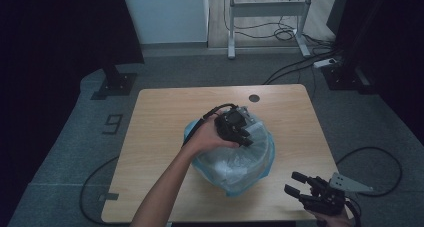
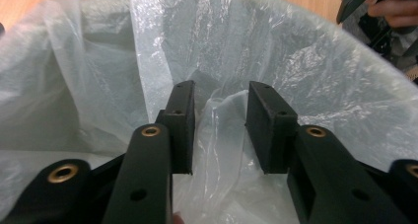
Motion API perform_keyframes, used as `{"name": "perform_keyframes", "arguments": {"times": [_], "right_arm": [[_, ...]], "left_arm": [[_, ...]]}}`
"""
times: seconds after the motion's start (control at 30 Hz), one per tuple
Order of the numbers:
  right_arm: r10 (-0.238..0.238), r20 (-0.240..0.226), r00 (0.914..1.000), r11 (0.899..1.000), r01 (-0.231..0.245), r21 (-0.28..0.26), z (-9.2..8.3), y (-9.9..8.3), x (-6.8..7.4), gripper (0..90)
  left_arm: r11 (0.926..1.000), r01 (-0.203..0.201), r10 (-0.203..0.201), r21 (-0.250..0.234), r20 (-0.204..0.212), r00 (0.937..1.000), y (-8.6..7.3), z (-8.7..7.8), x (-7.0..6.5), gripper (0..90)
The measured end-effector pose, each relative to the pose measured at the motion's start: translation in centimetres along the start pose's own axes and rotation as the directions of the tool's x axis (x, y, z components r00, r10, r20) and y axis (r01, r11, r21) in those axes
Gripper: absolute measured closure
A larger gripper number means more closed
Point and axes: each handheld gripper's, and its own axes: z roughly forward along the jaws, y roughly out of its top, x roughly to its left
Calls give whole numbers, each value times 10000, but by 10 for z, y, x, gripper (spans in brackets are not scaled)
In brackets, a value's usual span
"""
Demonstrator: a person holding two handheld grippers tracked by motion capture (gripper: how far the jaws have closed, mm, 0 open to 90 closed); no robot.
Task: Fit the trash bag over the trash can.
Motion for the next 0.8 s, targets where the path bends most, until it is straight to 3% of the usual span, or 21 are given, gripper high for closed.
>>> {"name": "perform_keyframes", "arguments": {"times": [0.2, 0.37, 0.47, 0.63, 0.8], "right_arm": [[15, 15, 10000, 10000, -15, 34, 1, -1, 0, 352], [21, 43, 10000, 10000, -21, 25, 0, -1, -1, 352], [42, 55, 10000, 10000, -42, 23, 0, -1, -1, 352], [59, 47, 10000, 9999, -59, 90, 2, -2, -2, 352], [41, 54, 10000, 9999, -42, 133, 3, -3, -2, 352]], "left_arm": [[10000, 59, -59, -5, -107, 9999, -4, 3, 1, 547], [9967, 312, -310, -748, 50, 9995, -11, -15, 8, 465], [9955, 482, -488, -811, -52, 9988, -18, -24, 14, 451], [9926, 934, -958, -775, -278, 9950, -27, -29, 27, 453], [9939, 1077, -1088, -251, -481, 9929, -32, -20, 34, 455]]}}
